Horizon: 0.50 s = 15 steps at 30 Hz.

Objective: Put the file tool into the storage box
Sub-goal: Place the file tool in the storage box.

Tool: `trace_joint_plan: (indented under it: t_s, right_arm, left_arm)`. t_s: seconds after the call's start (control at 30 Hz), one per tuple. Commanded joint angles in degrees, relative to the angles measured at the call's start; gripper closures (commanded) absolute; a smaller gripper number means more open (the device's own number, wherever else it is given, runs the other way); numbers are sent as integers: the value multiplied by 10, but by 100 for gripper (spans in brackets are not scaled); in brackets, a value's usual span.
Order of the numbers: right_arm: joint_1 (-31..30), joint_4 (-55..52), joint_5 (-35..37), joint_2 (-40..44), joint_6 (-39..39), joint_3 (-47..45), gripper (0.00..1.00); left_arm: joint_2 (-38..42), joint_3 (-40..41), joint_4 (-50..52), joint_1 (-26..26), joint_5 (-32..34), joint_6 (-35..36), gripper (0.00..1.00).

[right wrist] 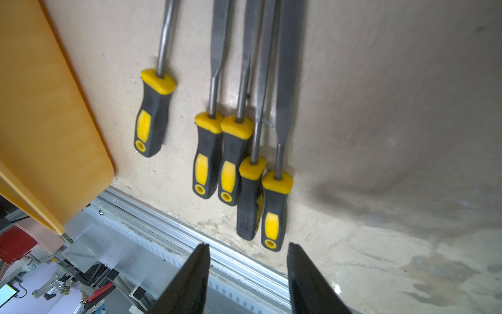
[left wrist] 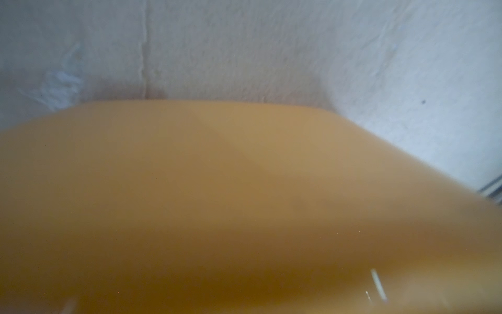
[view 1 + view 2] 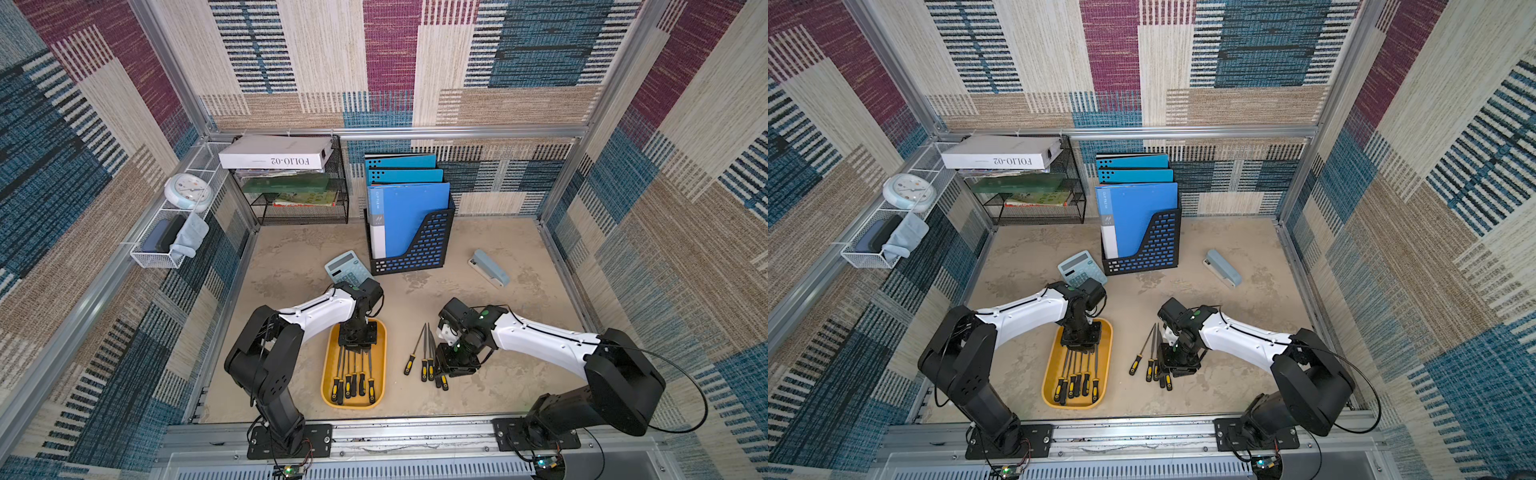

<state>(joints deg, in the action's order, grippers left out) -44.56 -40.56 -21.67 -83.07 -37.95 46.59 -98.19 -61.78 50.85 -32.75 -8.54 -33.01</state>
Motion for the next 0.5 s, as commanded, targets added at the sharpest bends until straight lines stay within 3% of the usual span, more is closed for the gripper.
trace_joint_plan:
  t_s: [0.0,0.47]
  right_arm:
    - [-4,-6,7,3,-8,-2,49]
    - [-36,-44,36,12,-18,-28,55]
  left_arm:
    - [6,2,9,-1,-2,0,70]
    - [47,-50,56,-1,-23,-1,64]
